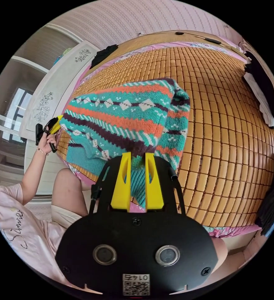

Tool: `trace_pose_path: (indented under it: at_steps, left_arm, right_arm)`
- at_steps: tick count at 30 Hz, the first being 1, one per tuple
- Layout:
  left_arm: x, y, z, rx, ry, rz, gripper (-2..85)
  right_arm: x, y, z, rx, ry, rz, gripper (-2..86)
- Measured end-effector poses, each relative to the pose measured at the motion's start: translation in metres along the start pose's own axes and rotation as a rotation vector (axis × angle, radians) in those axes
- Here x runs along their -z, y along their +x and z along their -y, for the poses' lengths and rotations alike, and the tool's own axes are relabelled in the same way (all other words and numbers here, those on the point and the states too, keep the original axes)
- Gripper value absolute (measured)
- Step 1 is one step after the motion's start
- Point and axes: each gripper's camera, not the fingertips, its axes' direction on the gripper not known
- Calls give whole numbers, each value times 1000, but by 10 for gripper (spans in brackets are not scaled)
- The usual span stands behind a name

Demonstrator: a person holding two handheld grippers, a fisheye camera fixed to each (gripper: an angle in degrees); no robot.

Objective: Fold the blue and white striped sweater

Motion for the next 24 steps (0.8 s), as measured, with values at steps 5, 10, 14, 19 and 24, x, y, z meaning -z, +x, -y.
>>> trace_pose_path:
  at_steps: [5, 10, 14, 19, 24]
  left_arm:
    - [28, 20, -32, -93, -18, -20, 50]
    - [9, 17, -113, -137, -189, 205, 9]
    - [-31, 2, -151, -132, -285, 435, -7]
    - [-7, 48, -171, -297, -156, 586, -10]
    - [-44, 107, -207, -571, -128, 549, -10]
  right_arm:
    - [58, 3, -12, 8, 153, 98, 36]
    - [26, 15, -18, -30, 15, 26, 26]
    - [-42, 16, -15, -104, -47, -13, 31]
    - [-40, -31, -20, 3, -79, -187, 16]
    - [-67, -165, 10, 446, -66, -387, -1]
